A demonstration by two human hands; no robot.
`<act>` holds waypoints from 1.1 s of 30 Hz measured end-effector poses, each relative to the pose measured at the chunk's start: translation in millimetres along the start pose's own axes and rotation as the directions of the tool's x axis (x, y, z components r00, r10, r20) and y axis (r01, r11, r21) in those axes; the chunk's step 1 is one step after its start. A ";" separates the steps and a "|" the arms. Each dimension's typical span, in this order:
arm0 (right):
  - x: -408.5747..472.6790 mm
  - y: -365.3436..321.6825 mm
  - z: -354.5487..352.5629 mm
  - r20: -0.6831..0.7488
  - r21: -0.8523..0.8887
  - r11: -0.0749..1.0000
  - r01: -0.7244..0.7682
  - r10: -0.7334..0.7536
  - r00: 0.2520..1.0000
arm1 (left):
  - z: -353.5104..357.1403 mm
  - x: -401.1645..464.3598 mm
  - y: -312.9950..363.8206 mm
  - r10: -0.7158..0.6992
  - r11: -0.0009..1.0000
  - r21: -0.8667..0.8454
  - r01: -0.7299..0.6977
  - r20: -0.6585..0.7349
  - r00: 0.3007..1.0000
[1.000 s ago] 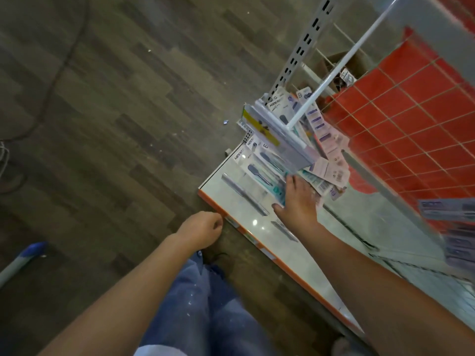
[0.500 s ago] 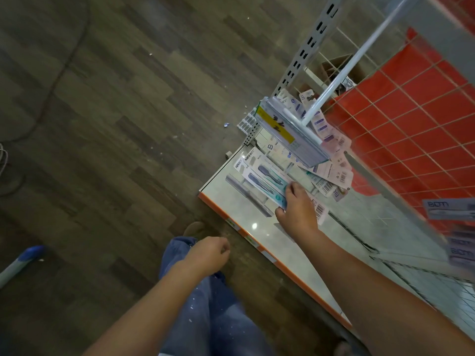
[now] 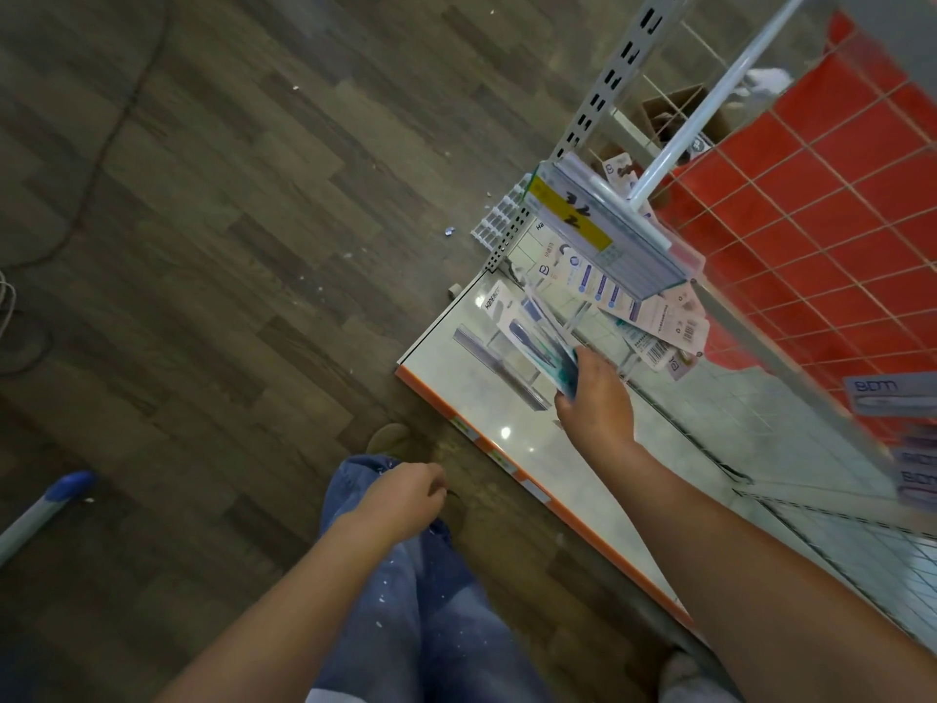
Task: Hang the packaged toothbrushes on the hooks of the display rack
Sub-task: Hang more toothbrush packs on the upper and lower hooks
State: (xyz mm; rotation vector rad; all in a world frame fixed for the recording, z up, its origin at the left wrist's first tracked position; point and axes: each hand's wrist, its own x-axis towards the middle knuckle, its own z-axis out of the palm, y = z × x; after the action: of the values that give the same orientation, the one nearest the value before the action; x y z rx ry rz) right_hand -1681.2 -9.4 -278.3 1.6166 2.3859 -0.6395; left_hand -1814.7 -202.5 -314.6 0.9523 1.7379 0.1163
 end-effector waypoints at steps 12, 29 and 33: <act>-10.0 -5.1 -12.1 0.006 -0.046 0.999 0.012 -0.012 1.000 | -10.4 -5.8 12.3 0.017 0.999 0.048 -0.016 -0.018 1.000; -91.0 -15.5 -86.8 -0.076 0.325 0.943 0.073 -0.050 0.996 | -54.2 -50.1 90.9 0.216 0.974 0.100 -0.204 -0.133 0.967; -123.1 -11.6 -107.9 -0.106 0.635 0.772 -0.021 0.115 0.988 | -79.8 -75.0 118.5 0.277 0.959 0.120 -0.257 -0.205 0.939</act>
State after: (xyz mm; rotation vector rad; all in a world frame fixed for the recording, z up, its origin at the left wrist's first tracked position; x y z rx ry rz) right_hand -1635.3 -67.4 -131.8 2.0353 2.3187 -1.4928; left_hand -1812.4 -141.8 -165.1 1.2822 1.8183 0.3318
